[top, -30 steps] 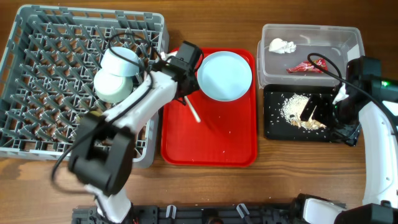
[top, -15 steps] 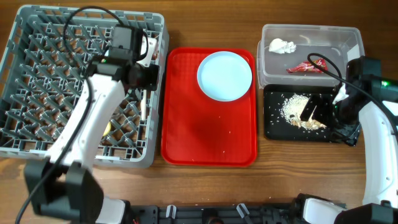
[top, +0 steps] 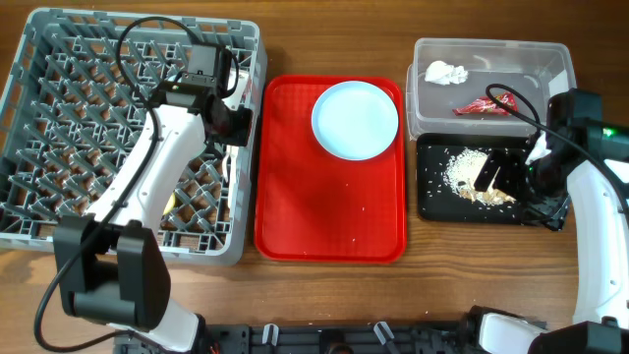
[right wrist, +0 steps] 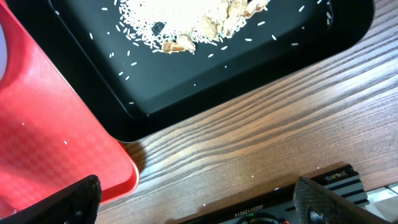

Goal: Sort waste into correct bins and load items into the dishwasher rack
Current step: 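Grasp the light-blue plate edge with the left gripper and lift it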

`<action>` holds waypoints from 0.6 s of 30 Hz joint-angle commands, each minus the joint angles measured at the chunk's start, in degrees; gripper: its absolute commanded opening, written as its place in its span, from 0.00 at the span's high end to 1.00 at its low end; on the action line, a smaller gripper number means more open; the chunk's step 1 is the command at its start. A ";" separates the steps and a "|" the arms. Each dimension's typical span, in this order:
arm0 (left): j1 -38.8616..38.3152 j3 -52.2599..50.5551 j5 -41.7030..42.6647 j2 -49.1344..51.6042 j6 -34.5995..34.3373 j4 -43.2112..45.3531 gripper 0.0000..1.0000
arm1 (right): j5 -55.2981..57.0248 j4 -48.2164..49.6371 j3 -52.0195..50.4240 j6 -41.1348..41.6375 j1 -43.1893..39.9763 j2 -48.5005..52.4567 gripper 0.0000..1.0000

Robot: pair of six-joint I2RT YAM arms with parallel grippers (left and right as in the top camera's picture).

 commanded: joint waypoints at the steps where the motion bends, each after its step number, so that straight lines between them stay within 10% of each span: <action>1: -0.35 0.87 7.10 -5.95 -3.89 2.62 0.58 | -0.72 -0.04 0.68 -0.94 -0.17 -0.22 0.00; 5: -8.72 0.87 19.50 -5.68 -3.78 11.28 0.42 | -0.72 0.09 0.68 -0.96 -0.17 -0.22 0.00; 12: -28.89 0.87 11.52 8.85 1.22 27.28 0.28 | -0.94 0.39 0.68 -0.92 -0.17 -0.22 0.00; 18: -31.19 0.87 4.46 20.46 4.24 31.04 0.29 | -0.92 0.37 0.68 -0.96 -0.17 -0.22 0.00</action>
